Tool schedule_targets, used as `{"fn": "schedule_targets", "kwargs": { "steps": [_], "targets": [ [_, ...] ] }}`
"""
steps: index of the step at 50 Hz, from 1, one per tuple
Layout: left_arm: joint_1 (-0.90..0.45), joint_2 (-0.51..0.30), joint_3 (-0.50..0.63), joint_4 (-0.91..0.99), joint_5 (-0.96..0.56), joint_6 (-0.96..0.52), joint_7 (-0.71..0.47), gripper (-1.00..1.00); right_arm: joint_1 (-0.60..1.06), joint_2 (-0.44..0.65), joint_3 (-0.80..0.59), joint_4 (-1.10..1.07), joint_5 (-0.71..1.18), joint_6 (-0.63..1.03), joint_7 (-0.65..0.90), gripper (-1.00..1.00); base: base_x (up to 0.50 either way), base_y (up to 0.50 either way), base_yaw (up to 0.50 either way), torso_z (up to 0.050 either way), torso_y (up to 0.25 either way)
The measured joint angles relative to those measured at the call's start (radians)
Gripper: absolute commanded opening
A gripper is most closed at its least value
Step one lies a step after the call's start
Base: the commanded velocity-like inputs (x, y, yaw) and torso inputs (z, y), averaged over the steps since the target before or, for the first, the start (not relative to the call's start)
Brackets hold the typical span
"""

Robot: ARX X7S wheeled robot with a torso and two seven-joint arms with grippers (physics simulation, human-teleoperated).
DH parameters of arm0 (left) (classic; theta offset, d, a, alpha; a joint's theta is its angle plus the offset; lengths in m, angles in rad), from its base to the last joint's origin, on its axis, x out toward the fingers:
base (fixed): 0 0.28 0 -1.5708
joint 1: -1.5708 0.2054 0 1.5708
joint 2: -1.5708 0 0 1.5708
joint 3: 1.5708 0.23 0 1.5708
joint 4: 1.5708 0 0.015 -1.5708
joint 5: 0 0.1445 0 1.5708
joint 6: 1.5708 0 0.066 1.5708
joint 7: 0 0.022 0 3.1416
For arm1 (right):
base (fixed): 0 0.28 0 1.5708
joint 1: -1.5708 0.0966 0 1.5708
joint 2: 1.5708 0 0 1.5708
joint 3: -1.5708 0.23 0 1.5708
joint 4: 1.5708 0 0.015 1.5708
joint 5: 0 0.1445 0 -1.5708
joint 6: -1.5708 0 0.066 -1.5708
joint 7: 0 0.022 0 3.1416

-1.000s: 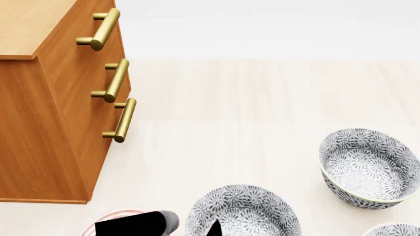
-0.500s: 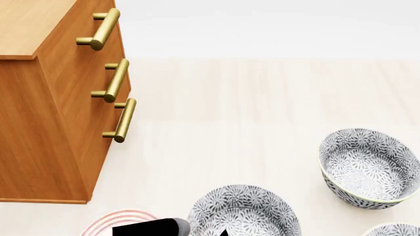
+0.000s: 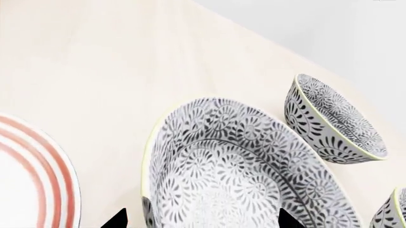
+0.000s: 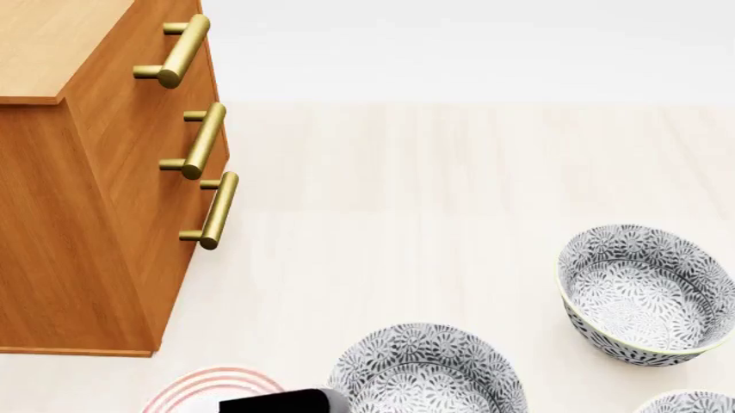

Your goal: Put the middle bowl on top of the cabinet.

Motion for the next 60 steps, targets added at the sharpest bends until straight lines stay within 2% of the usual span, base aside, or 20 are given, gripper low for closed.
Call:
{"fn": "schedule_targets", "kwargs": {
  "steps": [18, 39, 40, 55, 60],
  "targets": [
    [0.001, -0.007, 0.023, -0.034, -0.047, 0.044, 0.070, 1.00, -0.011, -0.004, 0.007, -0.004, 0.004, -0.012, -0.004, 1.00, 0.00, 0.00, 0.00, 0.000, 0.000],
    [-0.009, -0.007, 0.038, -0.087, -0.075, 0.089, 0.099, 1.00, -0.019, -0.007, 0.011, -0.012, 0.005, -0.017, -0.011, 1.00, 0.00, 0.00, 0.00, 0.000, 0.000],
    [-0.010, -0.006, 0.039, -0.086, -0.076, 0.092, 0.101, -1.00, -0.019, -0.007, 0.012, -0.013, 0.005, -0.018, -0.011, 1.00, 0.00, 0.00, 0.00, 0.000, 0.000],
    [-0.002, -0.020, 0.040, -0.098, -0.074, 0.131, 0.115, -1.00, -0.026, -0.012, 0.019, -0.019, 0.012, -0.026, -0.018, 1.00, 0.00, 0.00, 0.00, 0.000, 0.000],
    [0.010, -0.029, 0.047, -0.071, -0.076, 0.156, 0.126, -1.00, -0.027, -0.014, 0.021, -0.018, 0.014, -0.028, -0.020, 1.00, 0.00, 0.00, 0.00, 0.044, 0.000]
  ]
}}
